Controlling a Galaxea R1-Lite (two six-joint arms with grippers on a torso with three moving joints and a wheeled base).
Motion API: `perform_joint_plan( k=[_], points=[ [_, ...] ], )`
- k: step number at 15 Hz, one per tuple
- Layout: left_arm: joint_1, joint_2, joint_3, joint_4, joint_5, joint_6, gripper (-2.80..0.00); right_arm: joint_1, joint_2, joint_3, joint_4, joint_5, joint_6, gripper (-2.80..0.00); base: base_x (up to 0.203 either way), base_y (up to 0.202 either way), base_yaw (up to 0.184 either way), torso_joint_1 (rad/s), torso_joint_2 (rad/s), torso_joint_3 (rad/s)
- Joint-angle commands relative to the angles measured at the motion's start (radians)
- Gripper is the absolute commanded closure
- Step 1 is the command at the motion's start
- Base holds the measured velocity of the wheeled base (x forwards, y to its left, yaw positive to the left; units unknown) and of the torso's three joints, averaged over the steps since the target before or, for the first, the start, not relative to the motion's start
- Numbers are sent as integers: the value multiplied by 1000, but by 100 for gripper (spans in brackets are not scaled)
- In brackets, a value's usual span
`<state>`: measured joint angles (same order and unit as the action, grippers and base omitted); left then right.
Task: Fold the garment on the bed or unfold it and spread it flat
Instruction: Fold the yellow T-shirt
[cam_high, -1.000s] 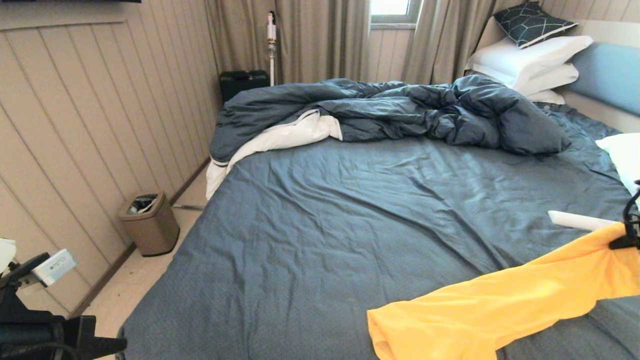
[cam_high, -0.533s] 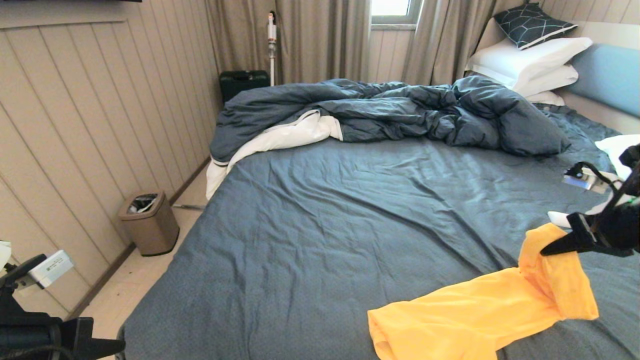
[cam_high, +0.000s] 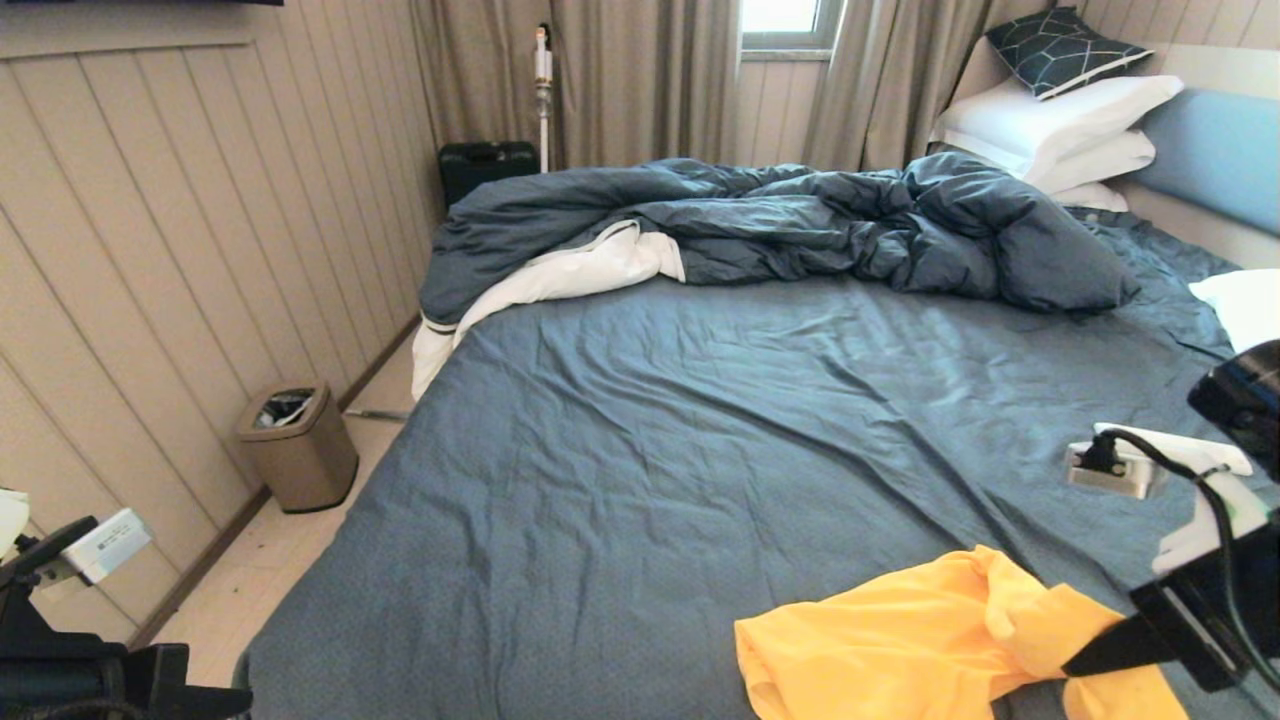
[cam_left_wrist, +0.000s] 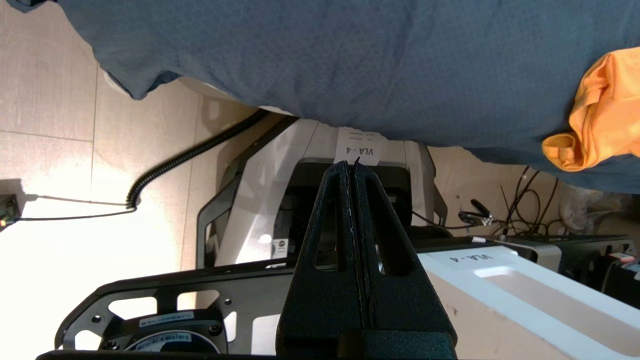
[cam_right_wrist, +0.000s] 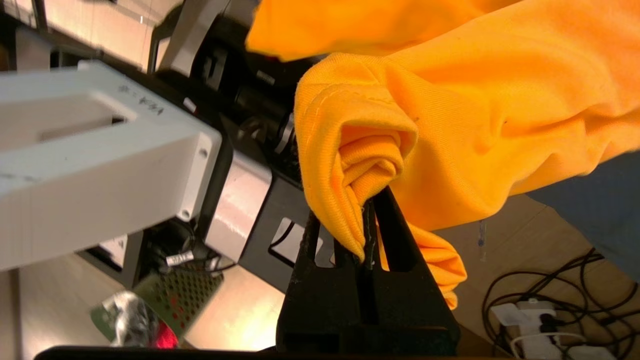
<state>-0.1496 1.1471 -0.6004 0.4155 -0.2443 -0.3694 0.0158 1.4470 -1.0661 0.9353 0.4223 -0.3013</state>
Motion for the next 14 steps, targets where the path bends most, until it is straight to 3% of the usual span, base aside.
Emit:
perform_joint_plan(
  k=[1,4,8,11,14],
  points=[
    [1,3,1,2,-1,-3,0,47,9,21,-5,3,1,0,0,0,0,0,0,0],
    [0,10,-1,1,-1,-4,0,107,99,-1,-87,3,48,0,0,0,0,0,0,0],
    [1,23,-9,0,-21,-5,0,267,192,-91,-134,3,160,0,0,0,0,0,0,0],
    [1,25,-7,0,-21,-6,0,380,277,-126,-179,-43,232,0,0,0,0,0,0,0],
    [1,28,-6,0,-21,-5,0,410,341,-128,-236,-64,268,0,0,0,0,0,0,0]
  ],
)
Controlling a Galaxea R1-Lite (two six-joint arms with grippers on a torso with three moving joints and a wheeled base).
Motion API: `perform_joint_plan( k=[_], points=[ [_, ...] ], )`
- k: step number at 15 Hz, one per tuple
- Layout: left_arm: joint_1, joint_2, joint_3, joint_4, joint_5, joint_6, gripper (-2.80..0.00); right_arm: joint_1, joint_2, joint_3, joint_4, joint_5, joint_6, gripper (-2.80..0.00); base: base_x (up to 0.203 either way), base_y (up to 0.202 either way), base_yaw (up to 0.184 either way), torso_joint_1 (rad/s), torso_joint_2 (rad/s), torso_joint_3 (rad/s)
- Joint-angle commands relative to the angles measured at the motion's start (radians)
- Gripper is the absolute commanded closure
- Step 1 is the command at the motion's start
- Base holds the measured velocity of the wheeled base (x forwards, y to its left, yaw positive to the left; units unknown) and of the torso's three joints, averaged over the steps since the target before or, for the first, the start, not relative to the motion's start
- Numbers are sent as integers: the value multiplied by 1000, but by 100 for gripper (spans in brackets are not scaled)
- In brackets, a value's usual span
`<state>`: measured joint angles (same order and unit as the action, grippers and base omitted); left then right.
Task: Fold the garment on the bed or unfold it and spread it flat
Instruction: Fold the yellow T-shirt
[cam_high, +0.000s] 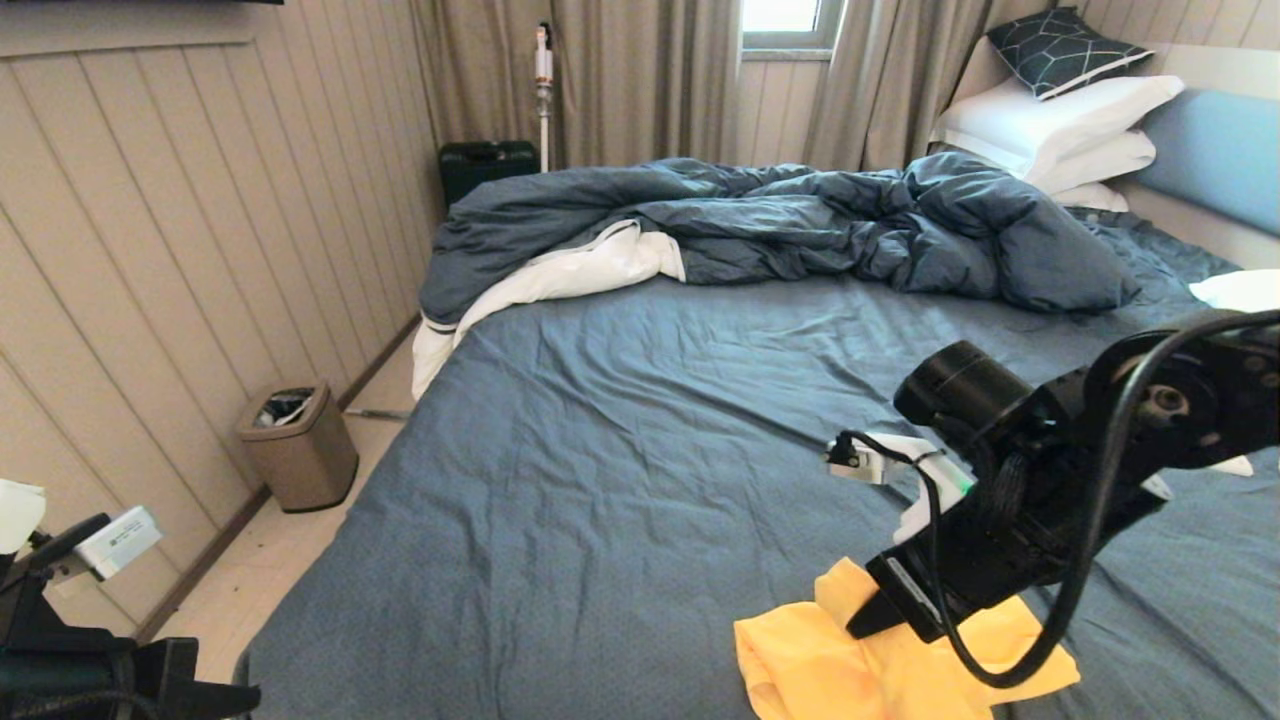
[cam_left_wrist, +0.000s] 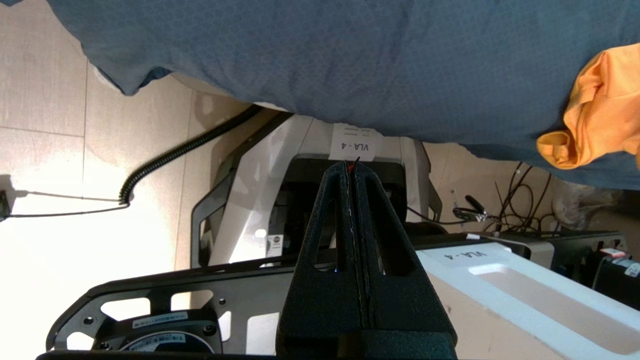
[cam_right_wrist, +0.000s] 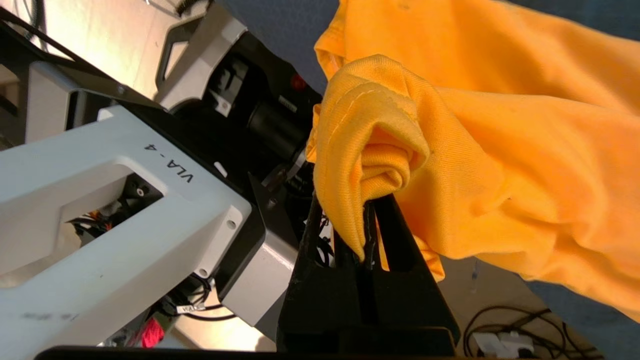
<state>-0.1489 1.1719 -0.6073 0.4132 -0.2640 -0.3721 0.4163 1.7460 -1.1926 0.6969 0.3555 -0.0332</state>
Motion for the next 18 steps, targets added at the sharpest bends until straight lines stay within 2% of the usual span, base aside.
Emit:
perform_joint_plan(
  k=[1,3,4,5,11,14,15,18],
  points=[
    [0,4,1,3,-1,-2,0,17,59,-3,-1,-1,2,0,0,0,0,0,0,0],
    [0,6,6,-10,-1,-3,0,36,73,-4,-18,-7,6,0,0,0,0,0,0,0],
    [0,9,7,-22,-3,-4,0,47,78,-3,-29,-20,17,-78,0,0,0,0,0,0],
    [0,9,7,-24,-3,-4,0,55,79,-1,-36,-44,26,-280,0,0,0,0,0,0],
    [0,25,-8,-25,-24,-2,0,35,51,-5,-42,-58,27,-280,0,0,0,0,0,0],
    [-1,88,-63,-26,-39,-1,0,-65,1,7,-41,-57,23,-280,0,0,0,0,0,0],
    [-2,110,-86,-25,-51,0,0,-104,-19,17,-40,-57,18,0,0,0,0,0,0,0],
    [-41,136,-149,-21,-77,-4,0,-183,-99,61,-40,-57,-13,0,0,0,0,0,0,0]
  ],
)
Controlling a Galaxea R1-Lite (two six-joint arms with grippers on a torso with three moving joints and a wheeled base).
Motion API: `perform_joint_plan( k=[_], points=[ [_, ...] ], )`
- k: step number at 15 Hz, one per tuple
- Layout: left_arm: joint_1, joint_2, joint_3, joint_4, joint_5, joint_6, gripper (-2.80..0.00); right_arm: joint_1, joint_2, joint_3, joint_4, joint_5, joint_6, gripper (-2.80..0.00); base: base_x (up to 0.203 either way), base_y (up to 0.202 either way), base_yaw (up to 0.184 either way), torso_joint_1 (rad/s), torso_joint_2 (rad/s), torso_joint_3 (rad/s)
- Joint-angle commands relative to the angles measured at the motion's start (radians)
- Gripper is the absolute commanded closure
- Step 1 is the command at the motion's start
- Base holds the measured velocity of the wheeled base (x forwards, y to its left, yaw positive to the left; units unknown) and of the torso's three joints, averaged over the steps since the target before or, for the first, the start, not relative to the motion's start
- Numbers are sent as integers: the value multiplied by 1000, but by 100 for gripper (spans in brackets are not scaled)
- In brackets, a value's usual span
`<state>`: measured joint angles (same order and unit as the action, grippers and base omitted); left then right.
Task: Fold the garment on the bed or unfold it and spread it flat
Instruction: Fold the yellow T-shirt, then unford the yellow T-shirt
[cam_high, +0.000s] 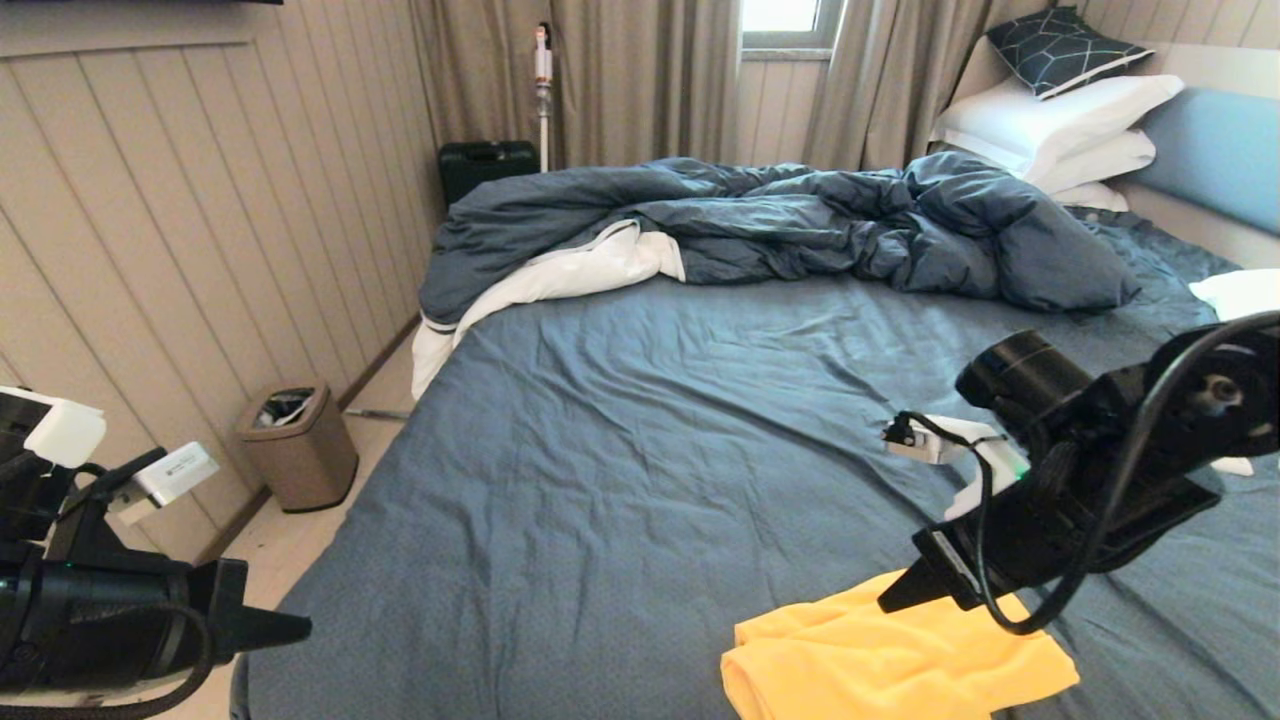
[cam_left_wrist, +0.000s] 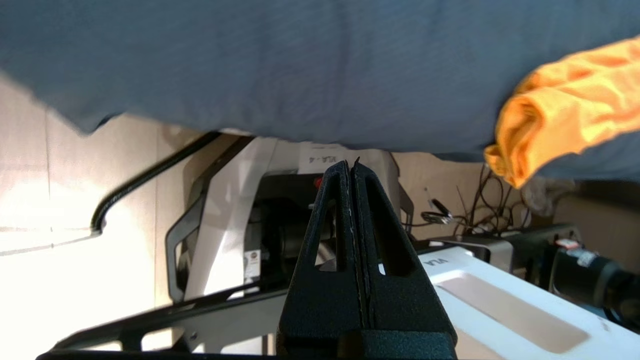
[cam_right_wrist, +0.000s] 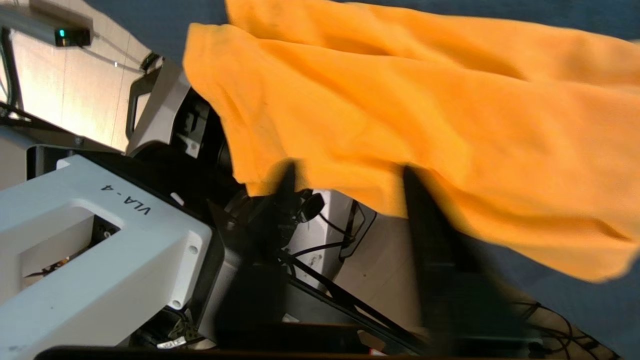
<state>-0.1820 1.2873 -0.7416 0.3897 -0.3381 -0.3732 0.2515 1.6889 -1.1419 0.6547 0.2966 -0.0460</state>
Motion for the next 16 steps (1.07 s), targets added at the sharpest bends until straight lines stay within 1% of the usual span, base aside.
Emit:
perform_joint_plan(
  k=[1,3,5,7,9,10,11,13,16],
  points=[
    [-15,9,-26,6,5,-3,0,-47,-67,19,5,4,-13,0,0,0,0,0,0,0],
    [-16,-38,-36,12,15,1,0,-83,-134,40,8,4,-22,0,0,0,0,0,0,0],
    [-15,-131,-46,46,32,8,0,-130,-233,58,10,5,-33,0,0,0,0,0,0,0],
    [-15,-260,-60,128,39,20,0,-186,-351,80,32,5,-39,0,0,0,0,0,0,0],
    [-14,-400,-65,210,51,34,0,-231,-484,114,87,5,-47,0,0,0,0,0,0,0],
    [-13,-459,-60,240,83,38,0,-248,-550,144,105,5,-53,0,0,0,0,0,0,0],
    [-13,-513,-44,261,135,40,0,-265,-616,182,115,4,-58,0,0,0,0,0,0,0],
    [-12,-633,-9,298,201,41,0,-287,-732,265,124,4,-64,0,0,0,0,0,0,0],
    [-10,-809,13,431,250,37,0,-282,-907,393,121,6,-72,0,0,0,0,0,0,0]
  ],
)
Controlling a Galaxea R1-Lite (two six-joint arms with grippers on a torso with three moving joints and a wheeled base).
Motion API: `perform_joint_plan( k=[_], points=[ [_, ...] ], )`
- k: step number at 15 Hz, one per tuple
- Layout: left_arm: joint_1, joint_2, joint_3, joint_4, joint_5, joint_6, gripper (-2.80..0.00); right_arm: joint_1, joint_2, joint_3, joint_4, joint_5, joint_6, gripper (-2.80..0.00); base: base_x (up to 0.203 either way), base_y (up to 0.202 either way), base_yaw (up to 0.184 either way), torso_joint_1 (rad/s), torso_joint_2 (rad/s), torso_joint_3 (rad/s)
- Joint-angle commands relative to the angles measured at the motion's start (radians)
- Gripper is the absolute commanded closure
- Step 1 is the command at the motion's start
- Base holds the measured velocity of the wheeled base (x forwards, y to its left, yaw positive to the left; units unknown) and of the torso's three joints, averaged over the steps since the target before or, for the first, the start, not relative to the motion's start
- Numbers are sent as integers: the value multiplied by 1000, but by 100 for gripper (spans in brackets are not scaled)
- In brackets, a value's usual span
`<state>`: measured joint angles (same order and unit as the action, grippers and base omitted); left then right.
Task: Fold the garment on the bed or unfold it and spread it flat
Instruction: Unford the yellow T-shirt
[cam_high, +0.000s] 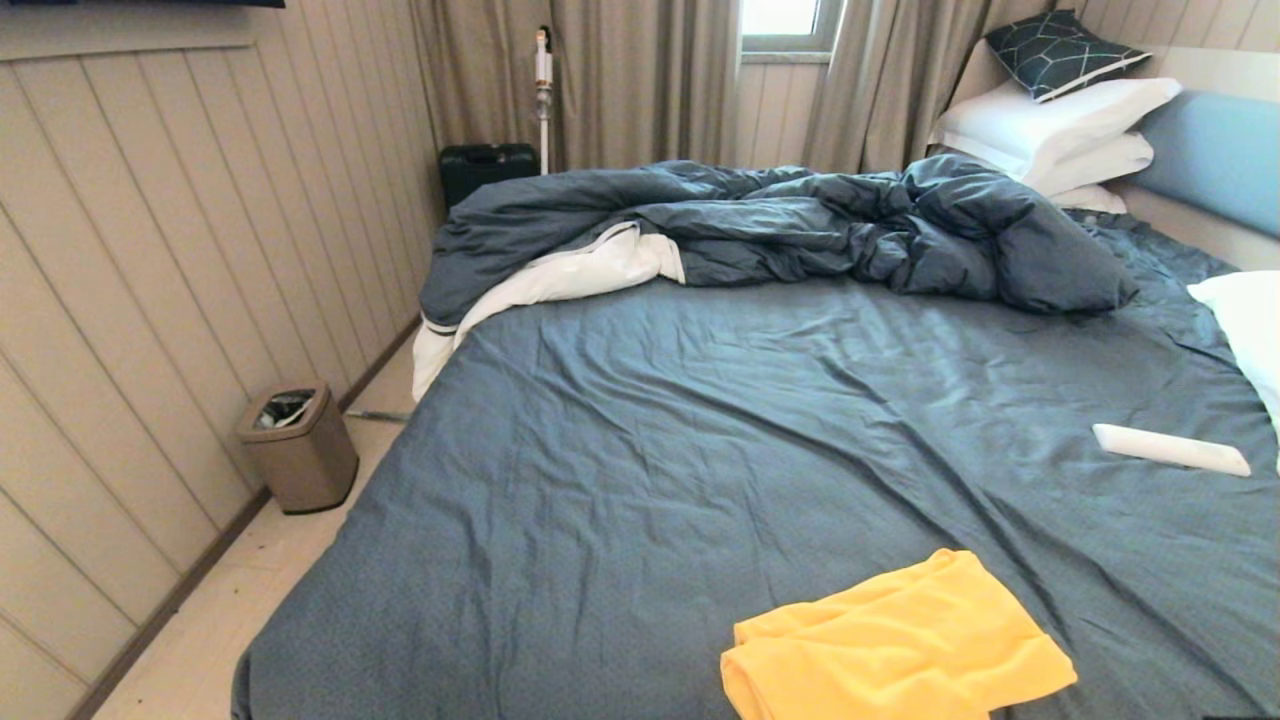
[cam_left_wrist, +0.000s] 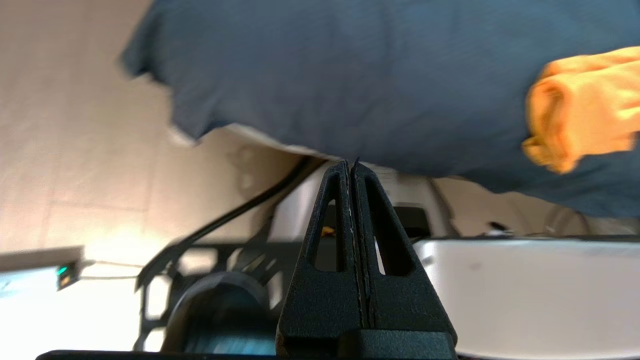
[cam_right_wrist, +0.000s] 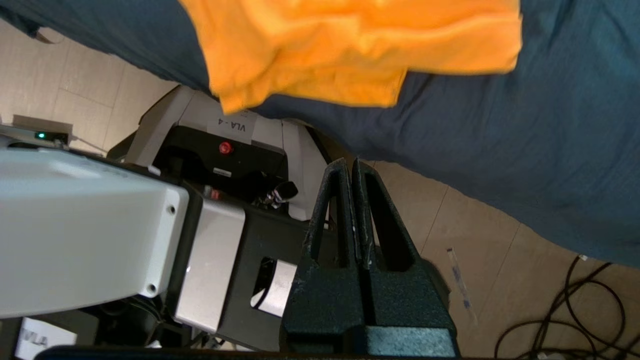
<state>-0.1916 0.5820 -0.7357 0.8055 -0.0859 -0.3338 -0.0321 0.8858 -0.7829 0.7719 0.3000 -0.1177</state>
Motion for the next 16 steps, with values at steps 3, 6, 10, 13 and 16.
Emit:
perform_joint_plan(
  k=[3,6,10,13,16],
  points=[
    [93,-208,26,108,127,-3,0,6,-231,150,-36,-1,5,0,0,0,0,0,0,0],
    [116,-209,51,116,84,22,0,8,-171,203,-153,12,6,0,0,0,0,0,0,0],
    [116,-201,86,97,31,25,0,9,-57,190,-210,50,7,0,0,0,0,0,0,0],
    [130,-313,141,106,57,35,0,14,43,152,-213,76,8,0,0,0,0,0,0,0],
    [197,-433,179,118,90,81,0,136,224,9,-209,85,95,0,0,0,0,0,0,0]
  ],
)
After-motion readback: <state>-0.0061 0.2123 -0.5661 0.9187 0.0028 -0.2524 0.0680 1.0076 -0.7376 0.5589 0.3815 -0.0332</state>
